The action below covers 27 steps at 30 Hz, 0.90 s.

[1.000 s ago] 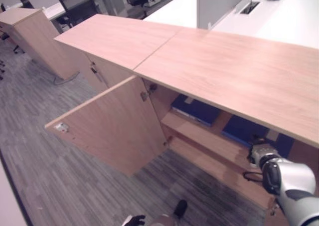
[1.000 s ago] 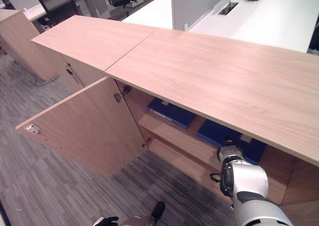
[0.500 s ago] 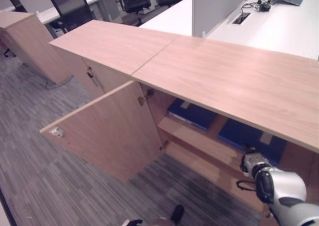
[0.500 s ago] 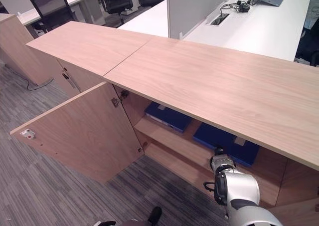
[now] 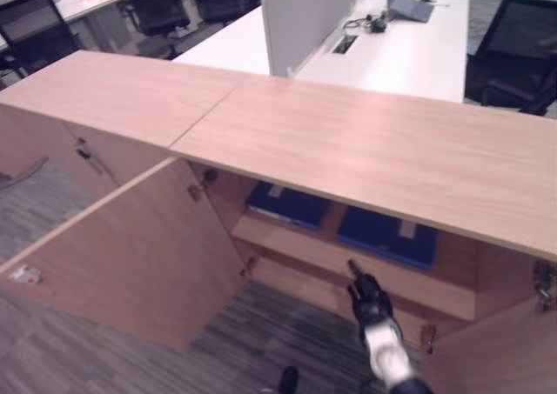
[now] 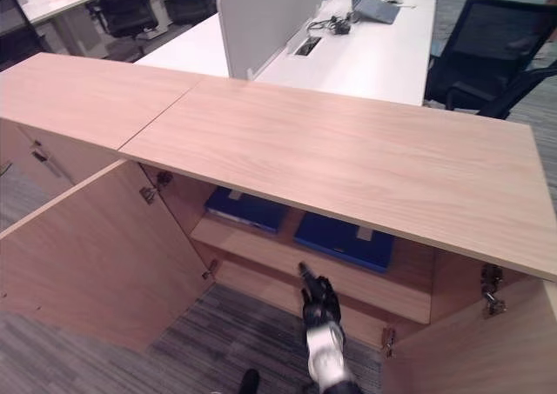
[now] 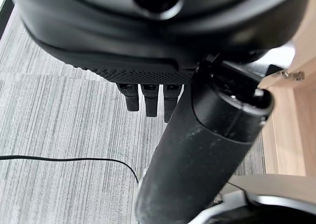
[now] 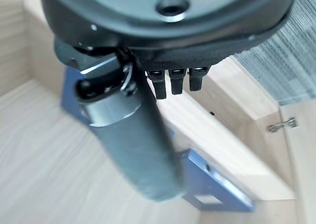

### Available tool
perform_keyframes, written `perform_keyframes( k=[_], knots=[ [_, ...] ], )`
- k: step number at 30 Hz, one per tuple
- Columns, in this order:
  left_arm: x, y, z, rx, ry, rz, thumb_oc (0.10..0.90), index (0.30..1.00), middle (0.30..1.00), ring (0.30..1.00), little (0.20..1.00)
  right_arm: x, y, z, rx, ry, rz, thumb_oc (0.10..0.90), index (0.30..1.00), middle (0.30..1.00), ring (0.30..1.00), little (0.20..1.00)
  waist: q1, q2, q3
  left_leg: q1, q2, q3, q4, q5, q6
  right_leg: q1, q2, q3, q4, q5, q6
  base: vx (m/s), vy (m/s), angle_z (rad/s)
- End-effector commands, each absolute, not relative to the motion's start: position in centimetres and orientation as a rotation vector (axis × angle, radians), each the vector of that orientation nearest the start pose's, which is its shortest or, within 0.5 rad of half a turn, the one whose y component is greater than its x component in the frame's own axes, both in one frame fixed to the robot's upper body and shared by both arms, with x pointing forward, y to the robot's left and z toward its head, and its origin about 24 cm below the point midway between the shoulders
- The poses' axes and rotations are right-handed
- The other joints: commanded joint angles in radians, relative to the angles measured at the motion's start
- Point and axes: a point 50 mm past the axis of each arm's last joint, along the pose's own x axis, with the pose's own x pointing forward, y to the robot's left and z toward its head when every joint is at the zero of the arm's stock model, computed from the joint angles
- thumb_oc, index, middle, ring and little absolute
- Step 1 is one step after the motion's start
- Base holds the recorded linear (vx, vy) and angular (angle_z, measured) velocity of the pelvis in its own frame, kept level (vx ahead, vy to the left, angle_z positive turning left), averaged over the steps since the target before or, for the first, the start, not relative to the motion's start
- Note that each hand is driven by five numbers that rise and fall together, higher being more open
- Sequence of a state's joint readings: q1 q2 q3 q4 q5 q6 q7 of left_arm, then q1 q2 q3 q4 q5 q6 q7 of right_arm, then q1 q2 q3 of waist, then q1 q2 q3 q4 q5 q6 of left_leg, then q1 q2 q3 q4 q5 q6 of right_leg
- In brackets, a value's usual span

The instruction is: Put the empty folder in the office cabinet

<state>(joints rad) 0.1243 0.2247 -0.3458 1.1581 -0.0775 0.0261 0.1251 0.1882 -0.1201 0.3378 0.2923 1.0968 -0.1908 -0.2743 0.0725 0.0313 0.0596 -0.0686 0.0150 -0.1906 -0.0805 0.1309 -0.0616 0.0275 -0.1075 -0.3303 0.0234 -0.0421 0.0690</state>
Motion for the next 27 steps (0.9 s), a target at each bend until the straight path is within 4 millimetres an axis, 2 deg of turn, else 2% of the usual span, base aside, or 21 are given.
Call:
perform_keyframes(
  k=[1,2,6,11,15,18,19,21,22,23,24,25,27],
  knots=[
    [12.2,18.1,-15.8,0.231,1.049,0.01,0.8,0.9,0.9,0.9,0.9,21.7,-15.8,-3.1,0.69,0.315,-0.12,0.8,0.9,0.9,0.9,0.9,-0.007,-0.006,-0.014,0.09,0.005,0.03,-0.007,-0.137,-0.035,0.019,-0.034,0.017,0.026,-0.019,0.048,-0.01,0.017,-0.32],
    [12.4,18.3,-15.6,0.237,1.026,-0.007,0.8,0.9,0.9,0.9,0.9,20.8,-16.1,-3.2,0.614,0.336,-0.05,0.8,0.9,0.9,0.9,0.9,-0.016,-0.01,-0.012,0.1,0.008,0.043,-0.007,-0.141,-0.032,0.022,-0.036,0.027,0.026,-0.014,0.052,-0.02,0.027,-0.31],
    [12.5,18.4,-15.4,0.241,1.002,-0.044,0.8,0.9,0.9,0.9,0.9,19.6,-16.3,-4.3,0.491,0.402,0.042,0.8,0.9,0.9,0.9,0.9,-0.016,-0.015,-0.011,0.118,0.008,0.056,-0.007,-0.15,-0.029,0.033,-0.037,0.031,0.027,-0.016,0.056,-0.01,0.003,-0.24],
    [12.7,18.3,-15.3,0.271,0.992,-0.091,0.8,0.9,0.9,0.9,0.9,19.6,-16.1,-5.0,0.354,0.437,0.135,0.8,0.9,0.9,0.9,0.9,-0.003,-0.019,-0.008,0.13,0.012,0.052,-0.007,-0.151,-0.031,0.048,-0.038,0.02,0.034,-0.027,0.054,-0.02,-0.027,0.05],
    [13.4,18.6,-15.0,0.279,0.965,-0.104,0.8,0.9,0.9,0.9,0.9,20.2,-16.7,-4.8,0.221,0.415,0.194,0.8,0.9,0.9,0.9,0.9,0.023,-0.021,-0.003,0.127,0.013,0.026,-0.007,-0.138,-0.044,0.068,-0.039,-0.016,0.027,-0.036,0.051,-0.02,-0.051,0.2],
    [13.6,18.5,-15.0,0.264,0.958,-0.1,0.8,0.9,0.9,0.9,0.9,20.4,-17.0,-5.0,0.168,0.42,0.203,0.8,0.9,0.9,0.9,0.9,0.039,-0.015,0.0,0.113,0.012,0.007,-0.007,-0.123,-0.055,0.078,-0.038,-0.044,0.008,-0.035,0.051,-0.08,-0.04,0.34],
    [14.2,18.5,-14.7,0.245,0.934,-0.087,0.8,0.9,0.9,0.9,0.9,21.0,-17.3,-4.8,0.127,0.412,0.201,0.8,0.9,0.9,0.9,0.9,0.057,-0.004,0.021,0.072,0.0,-0.018,-0.003,-0.093,-0.073,0.079,-0.038,-0.07,-0.019,-0.029,0.05,-0.13,-0.01,0.56],
    [14.3,18.7,-14.6,0.238,0.927,-0.077,0.8,0.9,0.9,0.9,0.9,21.2,-17.5,-4.9,0.104,0.413,0.207,0.8,0.9,0.9,0.9,0.9,0.066,-0.002,0.024,0.062,-0.006,-0.026,0.0,-0.09,-0.075,0.079,-0.039,-0.072,-0.032,-0.024,0.052,-0.17,0.041,0.59],
    [14.8,18.6,-14.3,0.221,0.899,-0.061,0.8,0.9,0.9,0.9,0.9,22.3,-18.1,-4.5,0.04,0.394,0.198,0.8,0.9,0.9,0.9,0.9,0.078,0.001,0.064,0.005,-0.001,0.022,0.058,-0.076,-0.093,0.082,-0.061,-0.089,-0.051,-0.013,0.06,-0.29,0.182,0.47],
    [15.0,18.4,-14.2,0.208,0.883,-0.057,0.8,0.9,0.9,0.9,0.9,22.9,-18.7,-4.1,0.01,0.378,0.18,0.8,0.9,0.9,0.9,0.9,0.062,-0.002,0.084,-0.029,0.035,0.149,0.111,-0.073,-0.104,0.08,-0.09,-0.115,-0.054,-0.003,0.071,-0.34,0.236,0.4],
    [15.3,18.1,-14.0,0.188,0.866,-0.071,0.8,0.9,0.9,0.9,0.9,23.3,-19.3,-4.0,-0.009,0.376,0.155,0.8,0.9,0.9,0.9,0.9,0.042,-0.009,0.088,-0.045,0.087,0.291,0.145,-0.074,-0.089,0.069,-0.111,-0.137,-0.059,0.011,0.079,-0.2,0.152,0.48],
    [15.3,18.1,-14.0,0.188,0.865,-0.071,0.8,0.9,0.9,0.9,0.9,23.3,-19.3,-4.0,-0.009,0.375,0.155,0.8,0.9,0.9,0.9,0.9,0.044,-0.01,0.086,-0.05,0.087,0.293,0.147,-0.073,-0.087,0.064,-0.112,-0.134,-0.06,0.015,0.079,-0.13,0.085,0.89],
    [15.2,18.1,-13.9,0.168,0.861,-0.068,0.8,0.9,0.9,0.9,0.9,23.7,-19.9,-4.2,-0.041,0.384,0.119,0.8,0.9,0.9,0.9,0.9,0.02,-0.014,0.077,-0.026,0.19,0.504,0.175,-0.066,-0.088,0.068,-0.125,-0.176,-0.077,0.029,0.084,-0.03,0.087,1.03]
  ],
)
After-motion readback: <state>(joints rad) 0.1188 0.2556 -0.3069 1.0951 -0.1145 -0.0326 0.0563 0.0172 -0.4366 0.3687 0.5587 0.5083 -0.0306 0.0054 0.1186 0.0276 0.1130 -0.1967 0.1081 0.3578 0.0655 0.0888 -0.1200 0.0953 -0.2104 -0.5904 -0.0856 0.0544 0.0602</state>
